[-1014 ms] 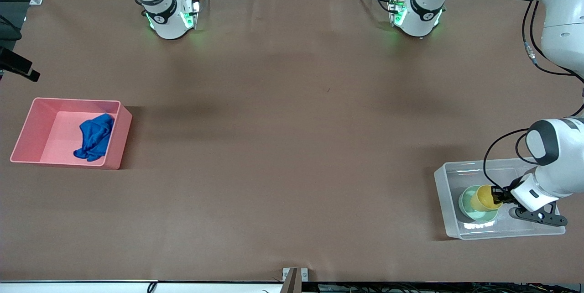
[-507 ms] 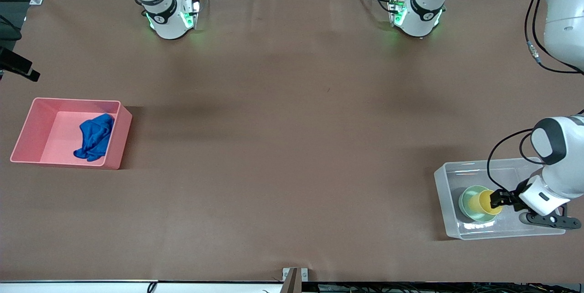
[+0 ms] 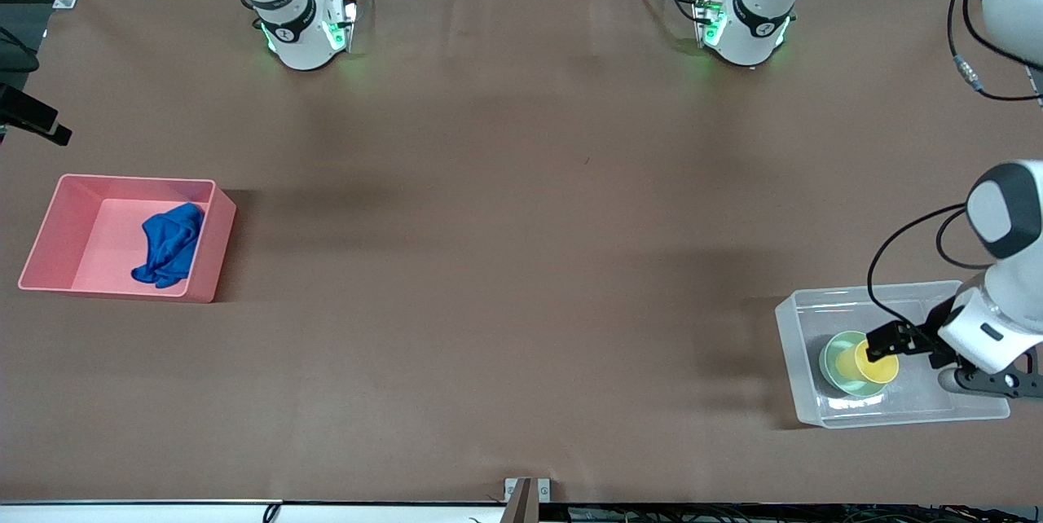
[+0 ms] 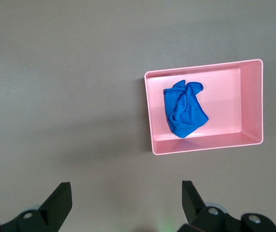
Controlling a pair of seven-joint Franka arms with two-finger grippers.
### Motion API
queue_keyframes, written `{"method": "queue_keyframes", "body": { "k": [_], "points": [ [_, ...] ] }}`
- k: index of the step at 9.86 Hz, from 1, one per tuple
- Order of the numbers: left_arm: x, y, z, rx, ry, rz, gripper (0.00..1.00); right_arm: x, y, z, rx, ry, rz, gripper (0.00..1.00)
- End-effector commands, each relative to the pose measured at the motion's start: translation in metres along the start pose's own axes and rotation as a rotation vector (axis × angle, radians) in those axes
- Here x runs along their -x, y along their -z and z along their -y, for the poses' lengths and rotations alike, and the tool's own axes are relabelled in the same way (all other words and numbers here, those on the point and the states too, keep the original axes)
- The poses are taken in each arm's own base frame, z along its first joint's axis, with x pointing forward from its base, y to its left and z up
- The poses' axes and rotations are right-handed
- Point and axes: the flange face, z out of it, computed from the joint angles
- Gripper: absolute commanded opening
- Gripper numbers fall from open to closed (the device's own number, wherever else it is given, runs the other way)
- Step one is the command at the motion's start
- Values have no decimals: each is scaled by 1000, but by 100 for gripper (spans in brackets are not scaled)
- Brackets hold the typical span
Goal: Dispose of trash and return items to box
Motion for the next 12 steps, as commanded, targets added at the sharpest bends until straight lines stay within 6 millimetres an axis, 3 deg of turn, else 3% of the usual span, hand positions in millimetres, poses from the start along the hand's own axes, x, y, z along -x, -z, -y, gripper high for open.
{"method": "queue_keyframes", "body": {
  "k": [1, 4, 7, 10, 12],
  "points": [
    [12, 36, -36, -16, 0, 52, 100, 3, 1, -1, 1, 8, 1, 100],
    [33, 90, -76, -12, -24, 138, 100, 3, 1, -1, 1, 8, 1, 100],
    [61, 149, -93, -25, -31, 199, 100, 3, 1, -1, 1, 8, 1, 100],
    [71, 186, -105, -4, -26, 166, 100, 4, 0, -1, 1, 8, 6, 100],
    [85, 223, -118, -22, -38, 145, 100, 4, 0, -1, 1, 8, 8, 100]
  ]
}}
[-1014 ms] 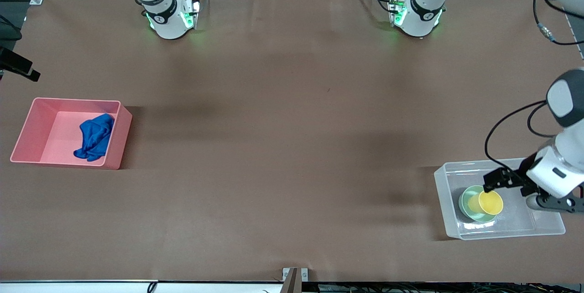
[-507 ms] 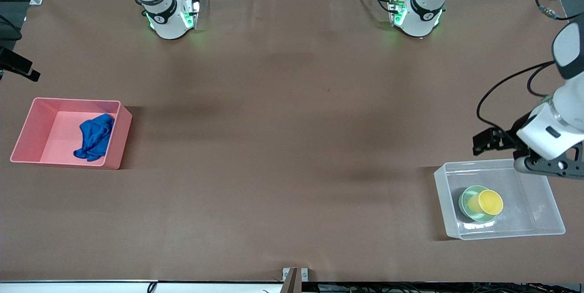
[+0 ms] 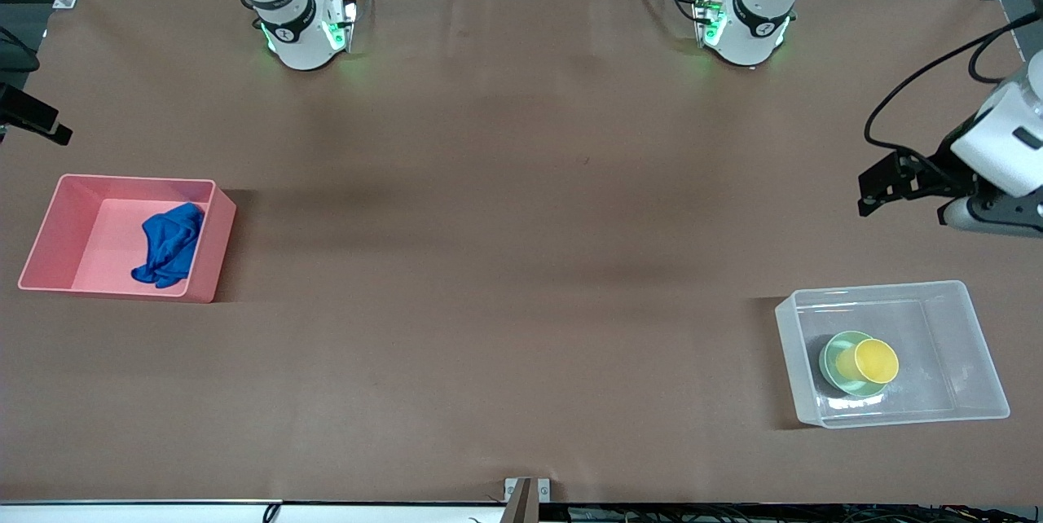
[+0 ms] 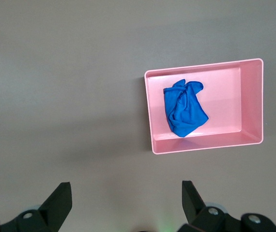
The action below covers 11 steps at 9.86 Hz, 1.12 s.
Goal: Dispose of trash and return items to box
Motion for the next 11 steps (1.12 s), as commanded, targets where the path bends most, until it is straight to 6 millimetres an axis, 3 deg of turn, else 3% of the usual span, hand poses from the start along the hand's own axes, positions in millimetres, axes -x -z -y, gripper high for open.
{"method": "queue_keyframes", "body": {
  "k": [1, 3, 6, 9, 11],
  "points": [
    [22, 13, -4, -7, 1, 35, 100, 4, 1, -1, 1, 5, 3, 100],
    [35, 25, 13, 26, 39, 47, 100, 4, 1, -1, 1, 5, 3, 100],
    [65, 29, 10, 11, 39, 66, 100, 4, 1, -1, 1, 5, 3, 100],
    [68, 23, -1, 10, 21, 83, 100, 4, 1, -1, 1, 5, 3, 100],
    [69, 21, 2, 13, 25, 89, 100, 4, 1, 0, 0, 6, 3, 100]
  ]
}}
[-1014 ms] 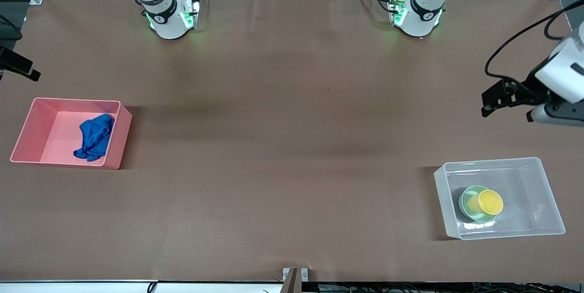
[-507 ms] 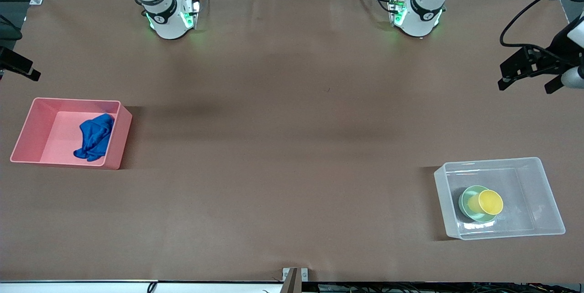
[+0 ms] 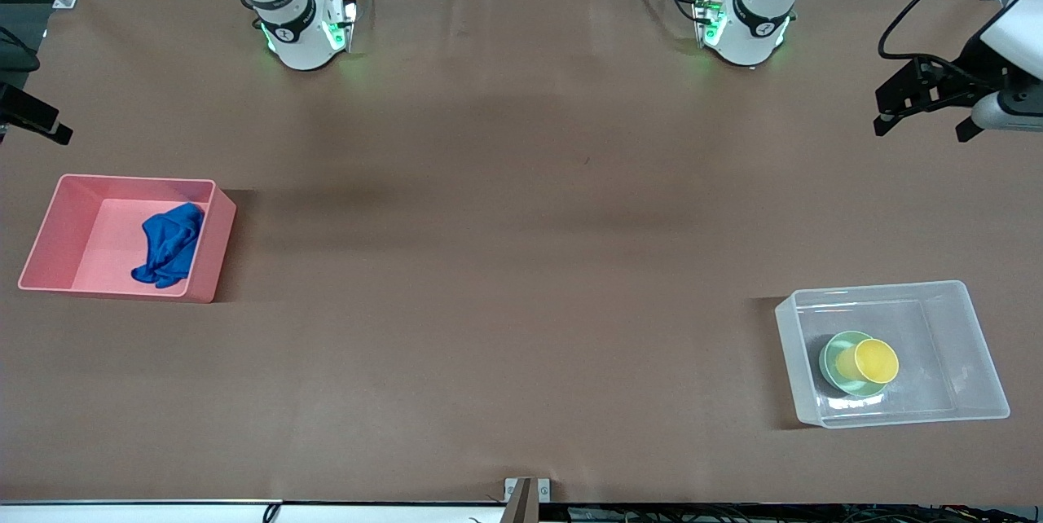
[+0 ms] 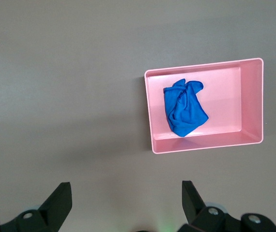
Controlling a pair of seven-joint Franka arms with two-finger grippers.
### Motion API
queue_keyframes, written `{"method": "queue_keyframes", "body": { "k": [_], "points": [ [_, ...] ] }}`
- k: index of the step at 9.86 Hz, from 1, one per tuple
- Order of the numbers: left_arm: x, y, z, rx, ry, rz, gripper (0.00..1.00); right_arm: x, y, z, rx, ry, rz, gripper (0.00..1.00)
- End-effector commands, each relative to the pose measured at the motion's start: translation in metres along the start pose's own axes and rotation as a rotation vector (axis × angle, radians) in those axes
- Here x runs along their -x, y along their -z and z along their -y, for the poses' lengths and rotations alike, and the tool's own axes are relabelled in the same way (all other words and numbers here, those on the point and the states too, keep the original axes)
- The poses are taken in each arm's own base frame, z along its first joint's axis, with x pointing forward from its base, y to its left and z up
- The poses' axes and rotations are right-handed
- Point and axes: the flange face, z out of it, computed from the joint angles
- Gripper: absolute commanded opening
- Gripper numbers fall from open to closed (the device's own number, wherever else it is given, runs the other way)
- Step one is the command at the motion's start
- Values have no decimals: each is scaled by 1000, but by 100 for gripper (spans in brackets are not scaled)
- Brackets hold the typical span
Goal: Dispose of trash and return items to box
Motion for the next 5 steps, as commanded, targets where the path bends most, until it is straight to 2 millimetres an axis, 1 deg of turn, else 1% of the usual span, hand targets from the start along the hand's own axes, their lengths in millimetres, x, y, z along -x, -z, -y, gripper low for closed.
{"method": "queue_keyframes", "body": {
  "k": [1, 5],
  "points": [
    [5, -20, -3, 13, -10, 44, 100, 3, 1, -1, 1, 5, 2, 100],
    [7, -20, 12, 15, 19, 43, 100, 3, 1, -1, 1, 5, 2, 100]
  ]
}}
